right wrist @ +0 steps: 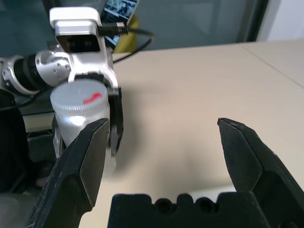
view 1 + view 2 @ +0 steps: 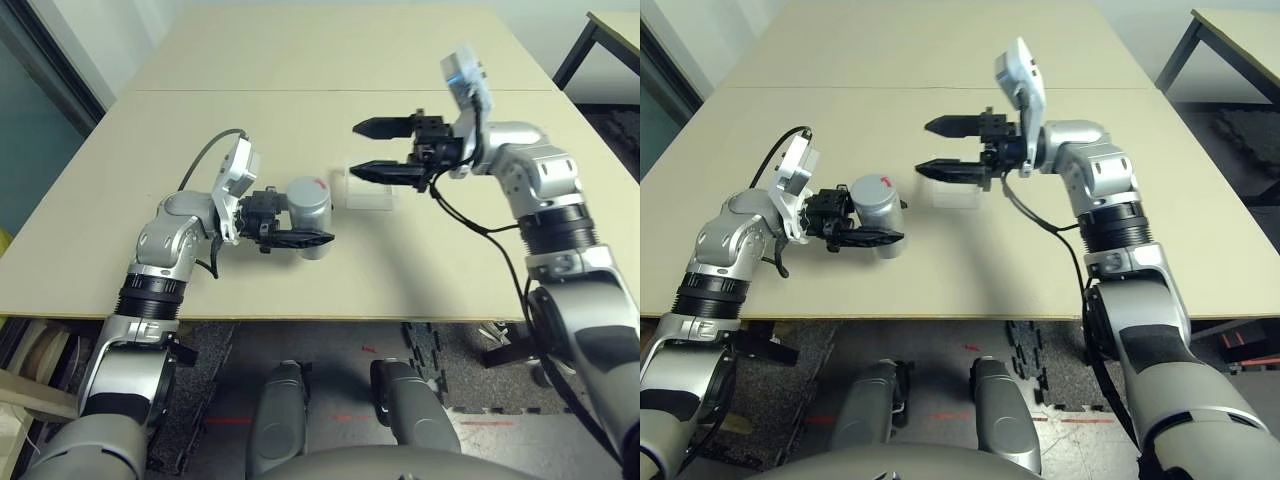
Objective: Pour the medicine from the bottle into the box.
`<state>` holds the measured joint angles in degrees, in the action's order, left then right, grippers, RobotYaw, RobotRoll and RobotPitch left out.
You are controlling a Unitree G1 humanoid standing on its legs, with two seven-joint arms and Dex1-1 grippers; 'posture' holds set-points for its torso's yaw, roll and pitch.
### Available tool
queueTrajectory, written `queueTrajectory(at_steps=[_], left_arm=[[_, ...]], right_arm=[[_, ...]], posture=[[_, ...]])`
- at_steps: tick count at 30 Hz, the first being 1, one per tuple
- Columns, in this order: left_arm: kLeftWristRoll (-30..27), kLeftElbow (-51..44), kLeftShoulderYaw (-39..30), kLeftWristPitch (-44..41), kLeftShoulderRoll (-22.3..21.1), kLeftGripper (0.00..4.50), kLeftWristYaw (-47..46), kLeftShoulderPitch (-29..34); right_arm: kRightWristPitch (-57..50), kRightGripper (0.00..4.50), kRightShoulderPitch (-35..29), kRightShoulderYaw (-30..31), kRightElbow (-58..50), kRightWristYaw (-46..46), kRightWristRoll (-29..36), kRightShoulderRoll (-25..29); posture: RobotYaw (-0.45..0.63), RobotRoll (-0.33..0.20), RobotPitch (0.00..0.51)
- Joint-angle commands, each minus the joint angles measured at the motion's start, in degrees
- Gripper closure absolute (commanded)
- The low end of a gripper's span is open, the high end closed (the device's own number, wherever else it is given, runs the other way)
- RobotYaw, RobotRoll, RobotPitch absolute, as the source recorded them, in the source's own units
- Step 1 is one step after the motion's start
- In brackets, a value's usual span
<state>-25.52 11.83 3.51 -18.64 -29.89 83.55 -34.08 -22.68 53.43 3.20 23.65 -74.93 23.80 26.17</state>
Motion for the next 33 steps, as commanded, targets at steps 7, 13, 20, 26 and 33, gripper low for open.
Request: queueTrajectory(at_steps=[7,13,20,26,33], left_arm=[[0.6,1.9,-0.2,2.4,-1.1,1.93,-0.4,-0.1],[1.7,4.3,0.3,4.6,-0.7,1.93,-1.1,-1.2],[2.4,6.5,0.7,6.4,-0.1,1.93,-1.2,-2.3],[2.6,7.2,1.2,7.0,0.4,1.93,-1.1,-2.9],[2.6,7.1,1.7,7.0,1.2,1.93,-1.0,-3.0]], right_arm=[[-6.3,0.0,-1.6,1.6,-8.7,1.8,0.6,1.8],[-12.9,0.0,-3.4,5.6,-18.4,4.9,1.3,-1.1],[-16.2,0.0,-3.4,9.1,-23.8,9.2,0.2,-4.5],[-15.9,0.0,-2.6,10.8,-23.9,11.9,-0.6,-6.9],[-15.3,0.0,-1.5,11.7,-21.6,14.2,-2.1,-9.5]], posture=[[-0.04,0.0,0.115],[-0.03,0.0,0.114],[-0.04,0.0,0.119],[-0.04,0.0,0.121],[-0.04,0.0,0.124]])
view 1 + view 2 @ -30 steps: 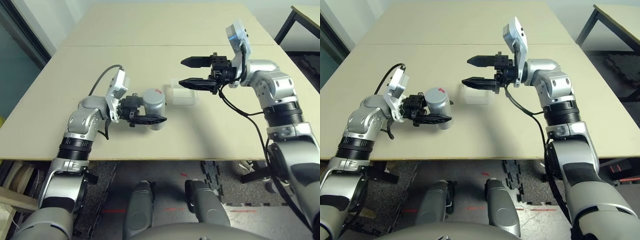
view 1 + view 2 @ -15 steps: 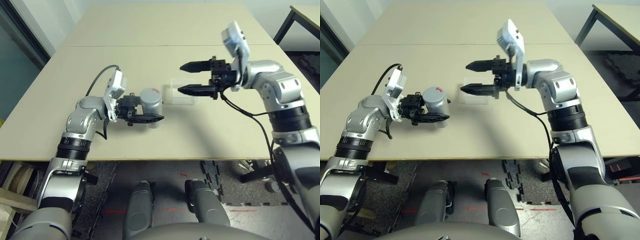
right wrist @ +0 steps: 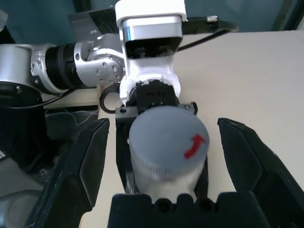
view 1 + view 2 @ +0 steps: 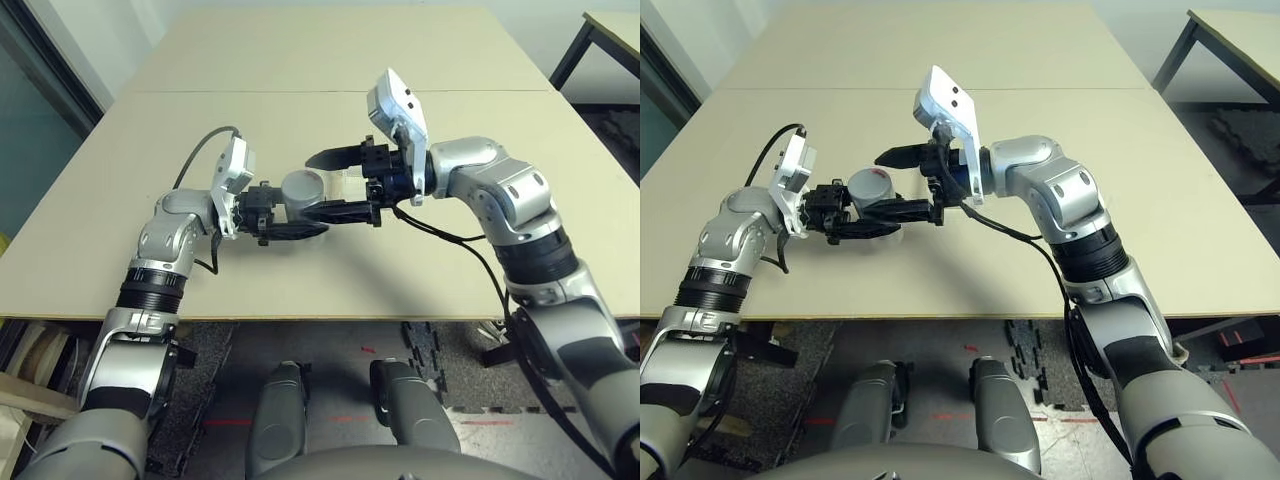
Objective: Pour the medicine from the bottle into the box.
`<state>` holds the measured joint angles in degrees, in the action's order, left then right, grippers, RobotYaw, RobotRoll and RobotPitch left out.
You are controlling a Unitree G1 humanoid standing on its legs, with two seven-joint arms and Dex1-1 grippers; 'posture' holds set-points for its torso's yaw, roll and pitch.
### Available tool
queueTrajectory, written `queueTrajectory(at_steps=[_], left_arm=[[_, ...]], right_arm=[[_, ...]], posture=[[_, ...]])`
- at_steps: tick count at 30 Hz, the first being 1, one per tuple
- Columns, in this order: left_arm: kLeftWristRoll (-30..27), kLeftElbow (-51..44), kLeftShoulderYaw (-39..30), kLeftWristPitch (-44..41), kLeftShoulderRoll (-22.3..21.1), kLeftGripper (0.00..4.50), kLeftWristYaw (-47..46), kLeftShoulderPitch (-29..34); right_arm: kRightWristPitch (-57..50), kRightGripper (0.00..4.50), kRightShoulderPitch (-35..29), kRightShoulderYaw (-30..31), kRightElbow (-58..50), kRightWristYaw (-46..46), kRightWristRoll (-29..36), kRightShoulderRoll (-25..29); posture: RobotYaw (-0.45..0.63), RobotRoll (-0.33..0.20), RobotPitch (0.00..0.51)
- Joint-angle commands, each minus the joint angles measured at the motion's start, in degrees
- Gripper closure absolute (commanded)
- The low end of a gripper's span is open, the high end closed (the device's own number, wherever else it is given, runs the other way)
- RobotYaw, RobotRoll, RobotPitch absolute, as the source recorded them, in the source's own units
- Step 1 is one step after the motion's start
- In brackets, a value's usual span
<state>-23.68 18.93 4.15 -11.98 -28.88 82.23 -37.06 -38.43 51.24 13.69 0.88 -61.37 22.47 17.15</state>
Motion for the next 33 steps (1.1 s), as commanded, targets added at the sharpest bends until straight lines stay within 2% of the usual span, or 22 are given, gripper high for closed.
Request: queueTrajectory(at_steps=[1,11,33], left_arm=[[0.7,-0.1,1.1,0.3,0.3,1.93,0.3,0.0],[0.2,-1.0,0.9,-0.1,1.1,1.93,-0.1,0.0],[0.9,3.8,0.4,2.6,0.5,1.93,0.4,-1.4]], right_arm=[[0.7,0.0,0.8,1.3,1.5,0.9,-0.9,-0.7],[2.7,0.0,2.3,0.8,5.7,4.0,-2.6,-3.1],[-0.3,0.0,0.1,-3.3,2.7,4.1,1.6,5.9]], posture=[[-0.03,0.0,0.125],[-0.03,0.0,0.125],[-0.06,0.0,0.119]])
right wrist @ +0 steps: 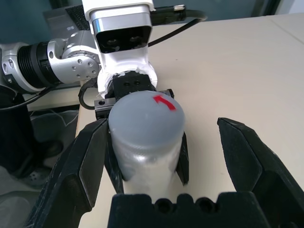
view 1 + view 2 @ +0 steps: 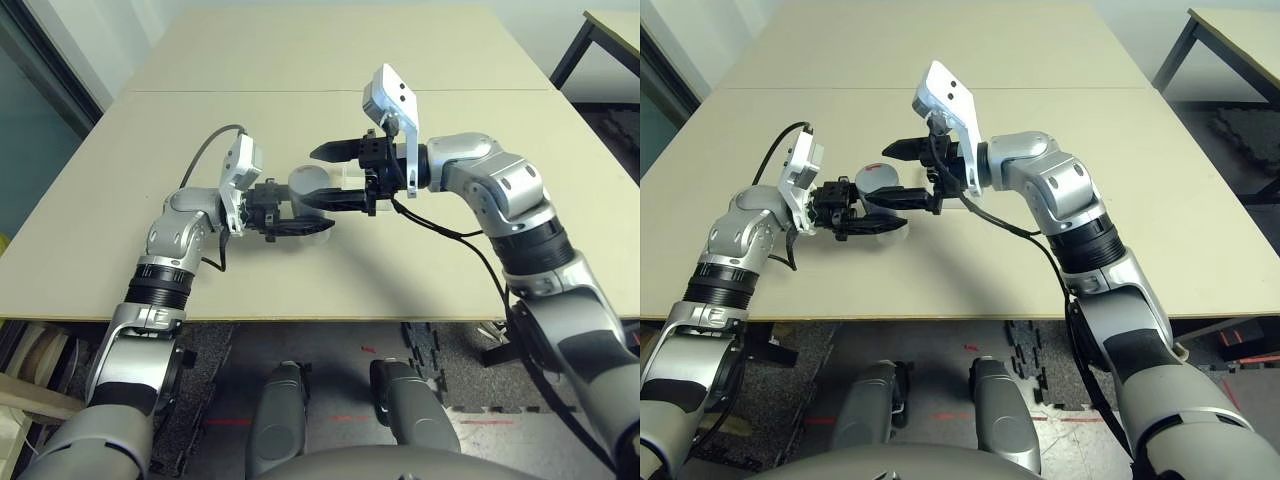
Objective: Pour the medicine from the bottle into the box.
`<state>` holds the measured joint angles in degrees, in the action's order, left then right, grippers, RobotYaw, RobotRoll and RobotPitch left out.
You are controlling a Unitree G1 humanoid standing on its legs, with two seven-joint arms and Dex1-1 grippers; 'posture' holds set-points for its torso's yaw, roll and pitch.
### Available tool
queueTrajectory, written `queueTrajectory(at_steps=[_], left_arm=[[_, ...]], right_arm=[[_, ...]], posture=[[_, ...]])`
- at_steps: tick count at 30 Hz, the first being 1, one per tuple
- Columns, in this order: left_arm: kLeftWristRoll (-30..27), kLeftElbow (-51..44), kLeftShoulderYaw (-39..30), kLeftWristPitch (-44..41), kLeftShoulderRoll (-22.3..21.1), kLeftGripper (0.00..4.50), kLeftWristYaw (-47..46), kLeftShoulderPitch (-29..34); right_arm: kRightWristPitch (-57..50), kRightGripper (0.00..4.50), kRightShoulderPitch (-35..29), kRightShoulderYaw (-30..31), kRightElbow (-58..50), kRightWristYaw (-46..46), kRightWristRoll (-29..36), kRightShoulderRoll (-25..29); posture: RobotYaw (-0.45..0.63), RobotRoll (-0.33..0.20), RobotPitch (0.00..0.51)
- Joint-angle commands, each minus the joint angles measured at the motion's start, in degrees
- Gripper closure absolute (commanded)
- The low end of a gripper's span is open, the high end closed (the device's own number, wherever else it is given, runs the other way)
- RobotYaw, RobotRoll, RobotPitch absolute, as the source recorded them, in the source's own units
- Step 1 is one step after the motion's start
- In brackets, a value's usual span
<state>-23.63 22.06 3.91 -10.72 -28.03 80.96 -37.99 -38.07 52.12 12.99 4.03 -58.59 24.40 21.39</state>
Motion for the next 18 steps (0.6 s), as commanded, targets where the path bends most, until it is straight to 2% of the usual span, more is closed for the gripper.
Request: queueTrajectory(at_steps=[1,12,18], left_arm=[[0.9,0.8,0.6,1.5,-0.3,1.93,1.7,-0.5],[1.4,3.2,0.1,2.9,-0.3,1.93,2.3,-1.3],[1.7,4.4,0.0,3.6,-0.1,1.93,2.6,-1.9]], right_arm=[[-0.8,0.0,-1.0,-2.6,-0.7,1.4,-0.2,1.9],[-2.5,0.0,-3.0,-4.3,-2.7,1.3,0.4,5.9],[-6.5,0.0,-1.9,-6.4,-5.8,2.3,4.5,4.0]], posture=[[-0.06,0.0,0.119],[-0.07,0.0,0.115],[-0.07,0.0,0.113]])
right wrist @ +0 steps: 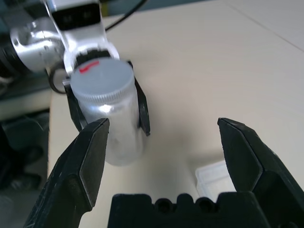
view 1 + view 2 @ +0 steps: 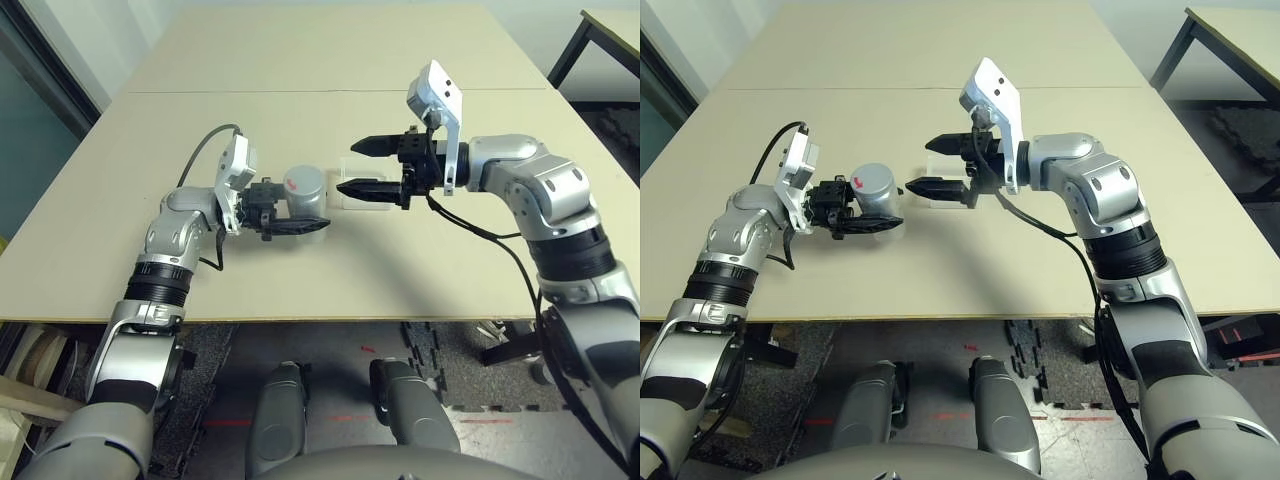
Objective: Pour the medicine from the bottle into the box.
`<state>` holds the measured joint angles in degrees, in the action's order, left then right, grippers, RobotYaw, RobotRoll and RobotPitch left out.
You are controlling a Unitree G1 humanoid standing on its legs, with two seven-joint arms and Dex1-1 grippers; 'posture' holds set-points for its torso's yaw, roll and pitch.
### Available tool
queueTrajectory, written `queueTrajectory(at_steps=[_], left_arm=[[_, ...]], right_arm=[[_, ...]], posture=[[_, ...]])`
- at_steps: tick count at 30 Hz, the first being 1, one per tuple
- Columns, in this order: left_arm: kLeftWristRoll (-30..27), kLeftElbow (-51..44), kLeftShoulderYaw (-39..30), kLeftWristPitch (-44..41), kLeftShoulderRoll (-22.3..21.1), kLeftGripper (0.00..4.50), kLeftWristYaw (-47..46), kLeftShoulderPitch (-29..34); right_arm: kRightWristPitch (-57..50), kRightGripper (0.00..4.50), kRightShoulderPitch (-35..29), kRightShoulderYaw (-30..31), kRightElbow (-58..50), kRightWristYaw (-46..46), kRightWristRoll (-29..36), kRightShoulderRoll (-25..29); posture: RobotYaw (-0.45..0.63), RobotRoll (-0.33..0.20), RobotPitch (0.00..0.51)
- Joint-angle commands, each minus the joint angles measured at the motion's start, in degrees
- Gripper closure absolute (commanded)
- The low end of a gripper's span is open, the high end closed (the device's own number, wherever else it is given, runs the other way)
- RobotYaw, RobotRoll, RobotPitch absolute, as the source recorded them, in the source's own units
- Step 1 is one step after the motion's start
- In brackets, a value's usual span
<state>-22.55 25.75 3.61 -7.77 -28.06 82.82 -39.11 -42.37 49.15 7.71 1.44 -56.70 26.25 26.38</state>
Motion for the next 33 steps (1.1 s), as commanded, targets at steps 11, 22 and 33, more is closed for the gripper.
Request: queueTrajectory(at_steps=[11,22,33], left_arm=[[0.8,1.1,0.1,0.8,0.6,1.93,0.5,-0.8],[0.2,-0.9,0.0,-0.4,1.2,1.93,-0.2,0.2],[-0.1,-2.3,0.0,-1.3,1.4,1.93,-0.6,0.8]], right_arm=[[-3.3,0.0,1.6,3.2,-6.9,0.9,3.1,-5.9],[6.8,0.0,2.2,9.1,-2.2,0.0,-4.5,-8.4],[7.5,0.0,2.3,8.9,-0.3,-0.1,-6.0,-9.7]], posture=[[-0.07,0.0,0.118],[-0.05,0.0,0.116],[-0.05,0.0,0.117]])
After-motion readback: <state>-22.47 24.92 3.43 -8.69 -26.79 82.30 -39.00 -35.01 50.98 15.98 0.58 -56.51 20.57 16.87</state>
